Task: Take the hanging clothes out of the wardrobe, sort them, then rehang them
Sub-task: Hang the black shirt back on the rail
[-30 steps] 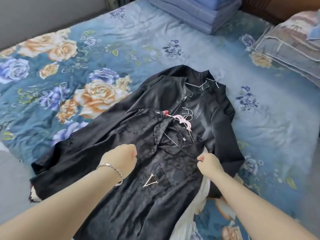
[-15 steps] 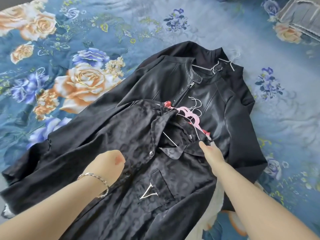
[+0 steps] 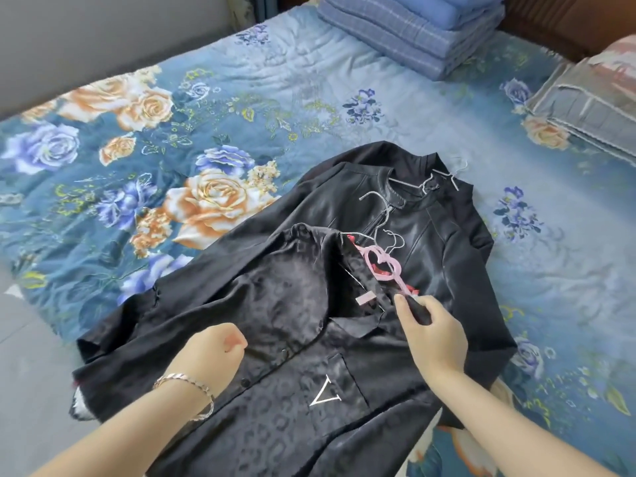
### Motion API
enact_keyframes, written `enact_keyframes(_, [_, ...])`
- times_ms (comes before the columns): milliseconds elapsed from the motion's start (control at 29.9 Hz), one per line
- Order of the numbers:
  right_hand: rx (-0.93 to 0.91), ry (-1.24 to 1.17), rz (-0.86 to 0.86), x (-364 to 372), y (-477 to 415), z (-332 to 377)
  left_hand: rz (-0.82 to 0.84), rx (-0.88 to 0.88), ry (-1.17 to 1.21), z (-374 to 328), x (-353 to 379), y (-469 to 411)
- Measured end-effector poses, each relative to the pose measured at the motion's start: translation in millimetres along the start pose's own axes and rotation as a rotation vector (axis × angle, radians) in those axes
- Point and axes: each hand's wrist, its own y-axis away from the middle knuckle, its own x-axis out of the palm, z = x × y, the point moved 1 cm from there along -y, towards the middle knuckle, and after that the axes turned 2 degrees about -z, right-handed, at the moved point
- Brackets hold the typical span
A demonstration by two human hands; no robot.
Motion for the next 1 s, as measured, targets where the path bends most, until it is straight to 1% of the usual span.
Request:
enact_keyframes(100, [-0.07,-0.049,0.0,-18,28,25,-0.046,0.015,0.062,9,-21,30])
enact_keyframes(167, [-0.186,-0.049,0.041,-27,49,43,-0.074,0.028,0.095,18,-37,53])
enact_keyframes(301, [-0.384,-0.059,0.268,-45,106,95,-0.143,0.056,0.168,47,-76,108])
enact_keyframes(435, [-0.475,-0.118,0.404,-50,170,153,-0.245,0.072,0.16,88,-122,171])
enact_keyframes(602, [-0.627,-0.226,0.458,-56,255,247,-0.406,0.066,0.136,155,-184,263])
enact_keyframes(770, [-0.844,-0.12,0.522,-71,337,352,-0.559,0.041,0.167,225,-242,353])
enact_keyframes(904, [-1.066,-0.113,0.485,-83,409,426,-0.678,-0.006,0.162,269,-281,416])
enact_keyframes(1004, [-1.222,-0.096,0.558,-89,464,472,-0.744,-0.083,0.156,303,-303,459])
